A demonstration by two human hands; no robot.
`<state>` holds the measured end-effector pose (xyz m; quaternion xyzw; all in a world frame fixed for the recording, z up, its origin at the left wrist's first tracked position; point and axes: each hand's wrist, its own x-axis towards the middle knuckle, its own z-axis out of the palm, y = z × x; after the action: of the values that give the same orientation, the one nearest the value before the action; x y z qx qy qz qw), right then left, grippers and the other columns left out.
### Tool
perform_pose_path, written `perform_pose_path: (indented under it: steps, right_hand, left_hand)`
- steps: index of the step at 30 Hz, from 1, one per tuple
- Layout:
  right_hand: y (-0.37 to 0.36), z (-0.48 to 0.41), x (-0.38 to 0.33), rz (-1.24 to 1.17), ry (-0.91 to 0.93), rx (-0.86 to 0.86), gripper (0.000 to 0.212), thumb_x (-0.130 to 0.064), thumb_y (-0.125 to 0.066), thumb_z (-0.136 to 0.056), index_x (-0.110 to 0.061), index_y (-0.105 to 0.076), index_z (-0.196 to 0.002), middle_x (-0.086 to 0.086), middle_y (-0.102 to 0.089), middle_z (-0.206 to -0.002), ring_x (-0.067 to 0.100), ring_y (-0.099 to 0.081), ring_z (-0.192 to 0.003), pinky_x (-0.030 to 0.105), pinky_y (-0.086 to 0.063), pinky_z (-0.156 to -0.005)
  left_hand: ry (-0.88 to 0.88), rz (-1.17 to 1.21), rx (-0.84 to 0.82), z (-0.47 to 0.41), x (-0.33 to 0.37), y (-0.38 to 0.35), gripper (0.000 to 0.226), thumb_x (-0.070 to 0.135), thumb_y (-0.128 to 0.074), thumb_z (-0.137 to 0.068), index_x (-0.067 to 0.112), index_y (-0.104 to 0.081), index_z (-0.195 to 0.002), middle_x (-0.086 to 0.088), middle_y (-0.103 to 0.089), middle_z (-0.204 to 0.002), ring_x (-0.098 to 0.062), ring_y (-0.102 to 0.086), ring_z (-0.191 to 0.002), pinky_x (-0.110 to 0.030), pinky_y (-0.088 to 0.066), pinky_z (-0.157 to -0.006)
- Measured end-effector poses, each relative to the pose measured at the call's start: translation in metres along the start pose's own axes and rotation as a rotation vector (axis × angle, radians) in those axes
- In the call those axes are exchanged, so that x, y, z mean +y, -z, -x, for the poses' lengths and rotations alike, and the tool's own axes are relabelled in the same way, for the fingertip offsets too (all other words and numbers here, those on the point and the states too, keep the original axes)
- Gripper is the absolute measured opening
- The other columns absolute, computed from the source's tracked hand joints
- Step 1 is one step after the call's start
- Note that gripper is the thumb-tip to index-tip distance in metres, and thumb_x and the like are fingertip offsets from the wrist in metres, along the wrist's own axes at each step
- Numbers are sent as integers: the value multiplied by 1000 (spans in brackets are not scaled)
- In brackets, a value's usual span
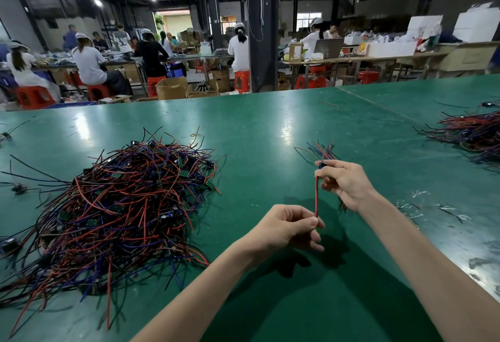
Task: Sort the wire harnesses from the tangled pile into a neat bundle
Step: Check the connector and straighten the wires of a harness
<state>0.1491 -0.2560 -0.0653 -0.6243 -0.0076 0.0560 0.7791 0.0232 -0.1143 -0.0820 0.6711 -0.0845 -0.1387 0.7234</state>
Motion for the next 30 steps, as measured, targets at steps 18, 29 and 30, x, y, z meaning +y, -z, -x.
perform_pose_path:
  steps: [18, 29, 30]
  right_hand:
    - [-2, 0, -3, -98, -37, -59, 20, 16, -56, -79, 5, -63, -94, 11, -54, -64, 6, -35, -38, 16, -36, -37]
    - [-2, -1, -1, -71, -10, -42, 27, 17, -58, -79, -8, -51, -89, 16, -55, -71, 6, -39, -38, 19, -36, -36]
    - [-2, -1, -1, -68, -10, -47, 27, 17, -58, -80, -8, -50, -88, 16, -55, -71, 6, -39, -38, 19, -36, -36]
  left_hand:
    - [131, 128, -3, 4, 11, -5, 15, -1, -50, -94, -2, -61, -84, -6, -58, -58, -10, -54, -45, -35, -60, -70]
    - [173, 103, 13, 2, 7, -5, 16, -1, -49, -95, -4, -60, -85, -6, -58, -58, -9, -53, -47, -36, -60, -67]
    - [179, 99, 6, 2, 7, -5, 15, -1, -49, -95, -4, -60, -85, -6, -58, -58, -9, -53, -48, -35, -60, -66]
